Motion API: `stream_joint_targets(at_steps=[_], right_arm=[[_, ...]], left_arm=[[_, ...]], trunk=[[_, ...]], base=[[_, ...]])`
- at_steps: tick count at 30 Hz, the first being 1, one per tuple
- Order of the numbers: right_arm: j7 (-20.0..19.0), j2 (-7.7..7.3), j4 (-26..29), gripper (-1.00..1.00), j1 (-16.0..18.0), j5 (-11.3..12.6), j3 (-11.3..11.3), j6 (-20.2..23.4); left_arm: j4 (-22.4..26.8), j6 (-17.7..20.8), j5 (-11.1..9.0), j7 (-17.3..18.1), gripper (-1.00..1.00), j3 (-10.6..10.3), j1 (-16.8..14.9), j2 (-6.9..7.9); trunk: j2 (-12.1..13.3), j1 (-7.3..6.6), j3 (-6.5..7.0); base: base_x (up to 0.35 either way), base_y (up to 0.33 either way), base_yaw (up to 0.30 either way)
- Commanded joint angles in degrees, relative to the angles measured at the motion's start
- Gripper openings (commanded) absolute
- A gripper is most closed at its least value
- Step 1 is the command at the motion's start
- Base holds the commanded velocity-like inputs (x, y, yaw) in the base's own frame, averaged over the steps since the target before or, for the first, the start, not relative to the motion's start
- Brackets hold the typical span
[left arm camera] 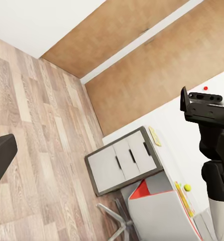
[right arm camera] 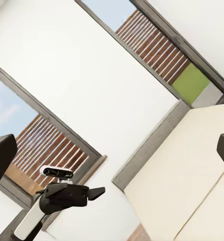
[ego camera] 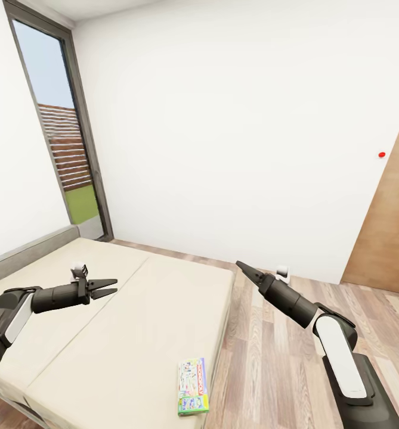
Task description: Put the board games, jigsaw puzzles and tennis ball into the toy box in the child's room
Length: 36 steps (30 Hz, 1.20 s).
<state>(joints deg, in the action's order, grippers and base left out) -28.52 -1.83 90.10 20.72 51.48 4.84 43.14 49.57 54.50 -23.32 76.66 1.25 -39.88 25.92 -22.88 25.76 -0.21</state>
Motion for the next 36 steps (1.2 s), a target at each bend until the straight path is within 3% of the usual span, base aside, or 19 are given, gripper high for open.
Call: stream_joint_targets(at_steps=[1,36], right_arm=[[-0.09,0.0,-0.01,1.0,0.02,0.12,0.06,0.37],[-0.22,-0.01,0.03,1.0,0.02,0.18,0.09,0.38]], left_arm=[[0.0,0.52,-0.15,0.07,1.0,-0.02,-0.02,0.01],[-0.04,0.52,-0.15,0.07,1.0,-0.02,-0.02,0.01]], trunk=[[-0.04,0.02,-0.02],[-0.04,0.02,-0.02]], base=[[0.0,-0.181,0.058],[0.0,-0.099,0.122]])
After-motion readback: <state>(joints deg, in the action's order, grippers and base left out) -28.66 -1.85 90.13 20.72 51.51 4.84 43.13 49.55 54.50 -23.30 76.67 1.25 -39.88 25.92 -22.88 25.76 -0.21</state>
